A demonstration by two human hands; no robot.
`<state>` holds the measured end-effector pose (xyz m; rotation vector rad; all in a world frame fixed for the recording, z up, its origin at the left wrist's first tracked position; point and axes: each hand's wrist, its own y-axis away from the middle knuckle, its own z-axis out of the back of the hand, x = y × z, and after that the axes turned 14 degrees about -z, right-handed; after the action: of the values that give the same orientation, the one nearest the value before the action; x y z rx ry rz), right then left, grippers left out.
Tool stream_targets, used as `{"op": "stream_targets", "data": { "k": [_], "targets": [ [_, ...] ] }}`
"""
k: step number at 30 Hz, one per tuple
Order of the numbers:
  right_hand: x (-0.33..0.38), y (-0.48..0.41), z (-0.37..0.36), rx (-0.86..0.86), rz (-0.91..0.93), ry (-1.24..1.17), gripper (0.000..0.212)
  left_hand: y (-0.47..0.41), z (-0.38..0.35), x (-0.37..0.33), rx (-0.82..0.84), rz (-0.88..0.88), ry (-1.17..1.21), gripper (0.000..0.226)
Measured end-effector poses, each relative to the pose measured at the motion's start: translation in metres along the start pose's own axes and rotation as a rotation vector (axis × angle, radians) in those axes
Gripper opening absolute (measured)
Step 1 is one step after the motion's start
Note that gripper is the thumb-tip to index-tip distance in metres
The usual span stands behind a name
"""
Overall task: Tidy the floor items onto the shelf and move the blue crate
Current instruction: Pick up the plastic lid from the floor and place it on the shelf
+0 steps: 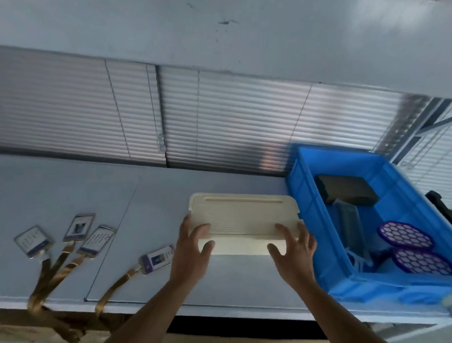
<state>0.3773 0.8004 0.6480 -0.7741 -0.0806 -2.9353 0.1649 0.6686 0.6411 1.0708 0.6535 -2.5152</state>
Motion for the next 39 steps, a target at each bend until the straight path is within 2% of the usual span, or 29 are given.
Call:
{"op": "stream_targets", "data": {
  "k": [2,4,9,21,32,36,39],
  "targets": [
    [0.008,-0.027,-0.001,0.007,-0.024,-0.113,0.048,-0.027,-0.006,0.005,-0.041,0.028,0.03,0.039],
    [0.016,-0.056,-0.005,0.047,-0.025,-0.178,0.047,-0.055,-0.016,0.013,-0.063,0.047,0.046,0.039],
    [0.038,-0.124,-0.016,0.049,-0.022,-0.203,0.045,-0.13,-0.035,0.022,-0.115,0.155,0.104,0.037],
    [0.063,-0.218,-0.023,0.073,-0.119,-0.288,0.041,-0.244,-0.063,0.057,-0.11,0.134,0.156,0.041],
    [0.065,-0.227,-0.028,0.068,-0.171,-0.253,0.044,-0.243,-0.059,0.05,-0.141,0.128,0.173,0.039],
    [0.07,-0.202,-0.019,0.116,-0.189,-0.212,0.052,-0.201,-0.034,0.034,-0.159,0.197,0.205,0.039],
    [0.069,-0.155,-0.015,0.092,-0.226,-0.24,0.047,-0.138,-0.006,0.028,-0.163,0.299,0.299,0.033]
  ]
}}
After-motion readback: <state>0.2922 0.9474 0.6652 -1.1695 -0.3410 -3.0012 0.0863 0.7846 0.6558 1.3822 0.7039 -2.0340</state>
